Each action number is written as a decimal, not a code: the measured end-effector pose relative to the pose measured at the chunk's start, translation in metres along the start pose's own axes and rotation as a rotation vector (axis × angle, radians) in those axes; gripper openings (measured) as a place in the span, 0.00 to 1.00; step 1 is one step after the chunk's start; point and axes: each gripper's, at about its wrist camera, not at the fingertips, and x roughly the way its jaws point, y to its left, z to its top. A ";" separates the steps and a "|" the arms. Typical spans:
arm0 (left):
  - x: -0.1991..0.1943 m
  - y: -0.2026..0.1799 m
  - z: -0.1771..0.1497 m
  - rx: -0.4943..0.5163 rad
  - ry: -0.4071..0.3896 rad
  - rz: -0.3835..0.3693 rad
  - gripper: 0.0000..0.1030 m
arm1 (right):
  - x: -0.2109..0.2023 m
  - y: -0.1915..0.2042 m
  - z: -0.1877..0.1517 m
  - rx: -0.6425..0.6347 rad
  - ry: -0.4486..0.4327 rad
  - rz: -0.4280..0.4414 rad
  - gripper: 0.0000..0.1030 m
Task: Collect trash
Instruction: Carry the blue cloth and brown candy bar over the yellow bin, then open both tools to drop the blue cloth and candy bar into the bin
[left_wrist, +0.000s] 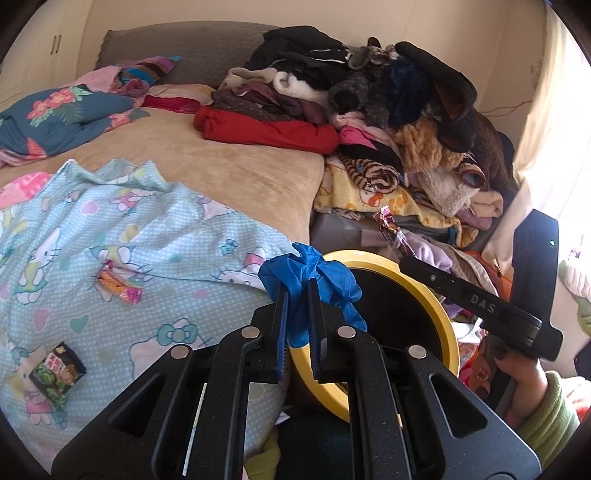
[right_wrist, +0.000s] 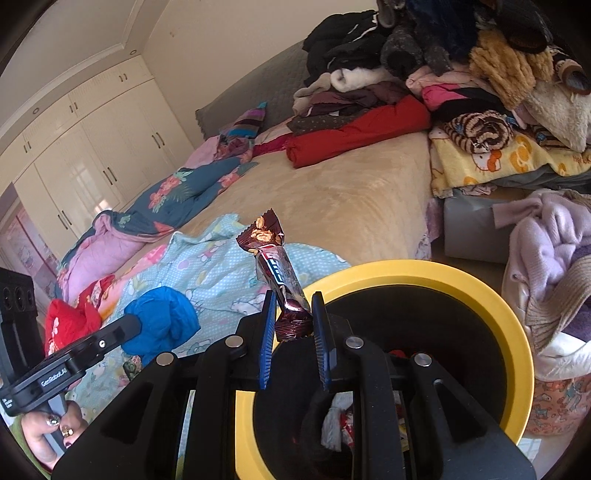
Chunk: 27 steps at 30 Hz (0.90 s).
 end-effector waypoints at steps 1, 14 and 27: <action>0.001 -0.002 0.000 0.004 0.003 -0.002 0.05 | 0.000 -0.003 0.000 0.005 0.000 -0.007 0.18; 0.022 -0.027 -0.010 0.058 0.054 -0.039 0.05 | 0.004 -0.043 -0.004 0.101 0.027 -0.050 0.18; 0.054 -0.058 -0.033 0.115 0.145 -0.085 0.05 | 0.009 -0.074 -0.012 0.192 0.068 -0.082 0.18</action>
